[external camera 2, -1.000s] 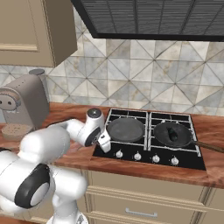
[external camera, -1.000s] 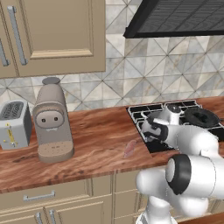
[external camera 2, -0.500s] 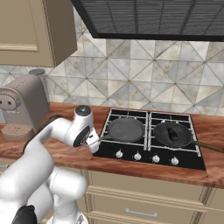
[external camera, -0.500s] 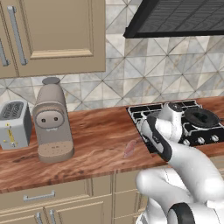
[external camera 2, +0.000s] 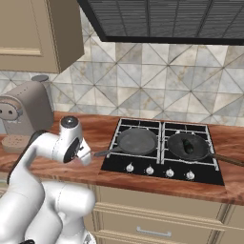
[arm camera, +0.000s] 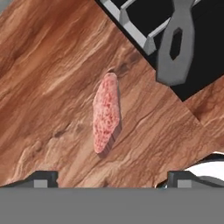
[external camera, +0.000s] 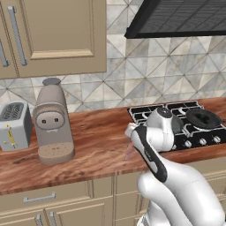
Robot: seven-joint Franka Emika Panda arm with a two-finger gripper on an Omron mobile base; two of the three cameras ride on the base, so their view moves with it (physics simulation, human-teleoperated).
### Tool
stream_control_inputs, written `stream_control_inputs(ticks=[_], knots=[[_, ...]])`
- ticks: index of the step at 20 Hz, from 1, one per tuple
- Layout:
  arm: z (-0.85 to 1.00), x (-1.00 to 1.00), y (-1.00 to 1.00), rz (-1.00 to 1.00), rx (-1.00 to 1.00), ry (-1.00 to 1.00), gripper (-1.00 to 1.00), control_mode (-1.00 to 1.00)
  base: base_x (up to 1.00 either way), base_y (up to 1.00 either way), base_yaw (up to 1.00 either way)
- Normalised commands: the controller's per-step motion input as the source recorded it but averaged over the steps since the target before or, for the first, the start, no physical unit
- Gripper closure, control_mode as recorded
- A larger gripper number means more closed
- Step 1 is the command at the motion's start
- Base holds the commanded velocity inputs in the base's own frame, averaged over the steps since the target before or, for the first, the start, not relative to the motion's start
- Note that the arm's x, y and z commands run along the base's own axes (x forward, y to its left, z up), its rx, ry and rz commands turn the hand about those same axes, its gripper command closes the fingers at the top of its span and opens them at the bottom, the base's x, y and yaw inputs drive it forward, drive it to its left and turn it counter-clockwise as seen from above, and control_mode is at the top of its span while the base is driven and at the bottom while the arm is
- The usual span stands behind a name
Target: Place both pans onto different burners. Then place the eggplant and the steak on different pans.
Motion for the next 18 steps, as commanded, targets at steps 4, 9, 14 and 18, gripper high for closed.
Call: stream_control_inputs(ticks=[4, 9, 14, 18], knots=[[0.00, 0.16, 0.20, 0.05, -0.09, -0.05, -1.00, -1.00, 0.00, 0.00, 0.00], [-0.05, 0.06, 0.04, 0.02, -0.11, -0.03, -1.00, -1.00, 0.00, 0.00, 0.00], [-0.16, 0.06, 0.00, 0.01, -0.06, 0.00, -1.00, -1.00, 0.00, 0.00, 0.00], [-0.25, 0.16, 0.00, 0.01, -0.03, 0.00, -1.00, -1.00, 0.00, 0.00, 0.00]])
